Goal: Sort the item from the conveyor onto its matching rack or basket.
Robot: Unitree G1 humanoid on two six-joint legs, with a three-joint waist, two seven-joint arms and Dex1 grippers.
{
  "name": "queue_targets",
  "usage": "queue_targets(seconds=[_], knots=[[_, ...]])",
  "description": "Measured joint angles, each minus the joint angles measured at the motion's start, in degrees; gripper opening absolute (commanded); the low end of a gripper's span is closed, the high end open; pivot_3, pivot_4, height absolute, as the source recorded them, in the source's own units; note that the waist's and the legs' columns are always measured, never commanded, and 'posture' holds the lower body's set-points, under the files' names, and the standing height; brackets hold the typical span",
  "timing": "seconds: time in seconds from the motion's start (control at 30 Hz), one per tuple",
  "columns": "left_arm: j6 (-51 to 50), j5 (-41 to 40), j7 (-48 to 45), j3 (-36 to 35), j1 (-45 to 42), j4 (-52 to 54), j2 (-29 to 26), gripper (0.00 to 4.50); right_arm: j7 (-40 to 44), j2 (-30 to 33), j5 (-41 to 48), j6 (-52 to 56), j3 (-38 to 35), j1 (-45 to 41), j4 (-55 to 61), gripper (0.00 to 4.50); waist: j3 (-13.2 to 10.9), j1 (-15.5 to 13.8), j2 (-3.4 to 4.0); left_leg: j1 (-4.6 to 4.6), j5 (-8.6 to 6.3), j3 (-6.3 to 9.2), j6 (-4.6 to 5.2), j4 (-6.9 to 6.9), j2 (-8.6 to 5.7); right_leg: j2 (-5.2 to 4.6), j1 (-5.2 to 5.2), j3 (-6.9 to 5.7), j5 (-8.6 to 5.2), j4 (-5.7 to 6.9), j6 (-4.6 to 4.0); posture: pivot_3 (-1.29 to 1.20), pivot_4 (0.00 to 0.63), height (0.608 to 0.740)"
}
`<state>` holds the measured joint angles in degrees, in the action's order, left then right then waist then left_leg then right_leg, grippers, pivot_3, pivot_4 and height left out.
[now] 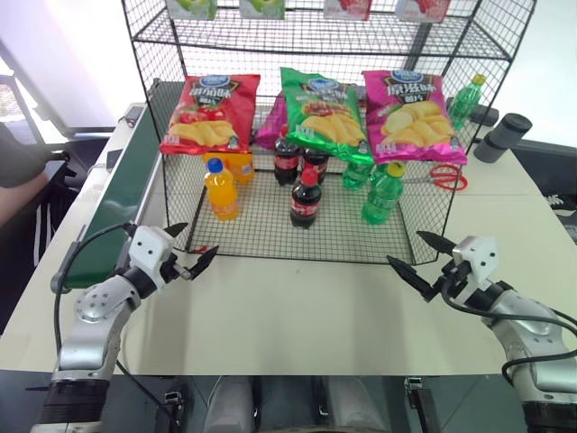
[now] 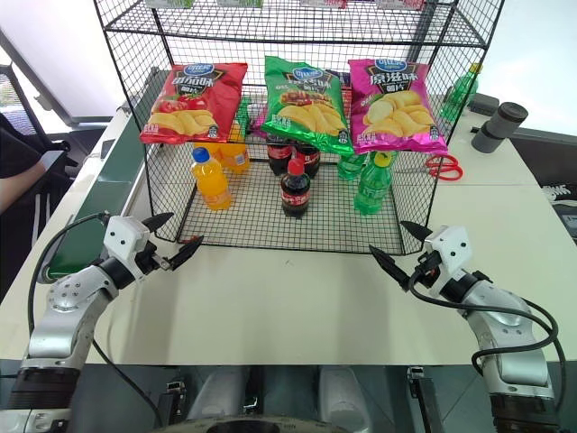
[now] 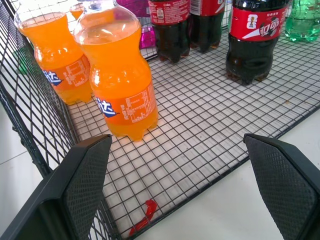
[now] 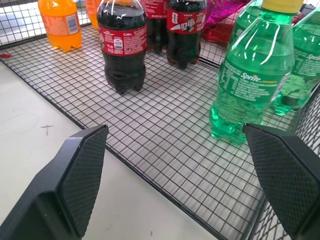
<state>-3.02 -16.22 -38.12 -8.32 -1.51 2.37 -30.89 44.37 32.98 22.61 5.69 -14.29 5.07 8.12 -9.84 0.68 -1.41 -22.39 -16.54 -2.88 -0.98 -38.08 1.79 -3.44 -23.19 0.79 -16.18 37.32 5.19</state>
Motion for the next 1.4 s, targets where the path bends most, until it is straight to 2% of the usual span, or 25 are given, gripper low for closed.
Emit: queue_targets(seconds=[0.73,1.4], knots=[[-3.42,-0.3,2.1,-0.36,3.55,3.13,-0.01,4.5,-0.18,-0.99,-1.03,-0.62,2.14,1.41,0.43,4.48,0.01,0.01,0.01,0.01,0.0,0.01,0.0,-0.01,0.0,-0.01,0.01,0.0,0.0,0.02,0.0,0.0,0.15,0.74],[-5.13,-0.25,4.47,-0.38,4.02,5.16,1.17,4.5,-0.18,-0.99,-1.69,-2.0,2.3,-0.92,-1.84,4.48,0.02,0.02,0.02,0.02,0.0,0.01,0.0,-0.01,0.0,0.0,0.01,0.0,0.0,0.03,0.0,0.0,0.15,0.74]])
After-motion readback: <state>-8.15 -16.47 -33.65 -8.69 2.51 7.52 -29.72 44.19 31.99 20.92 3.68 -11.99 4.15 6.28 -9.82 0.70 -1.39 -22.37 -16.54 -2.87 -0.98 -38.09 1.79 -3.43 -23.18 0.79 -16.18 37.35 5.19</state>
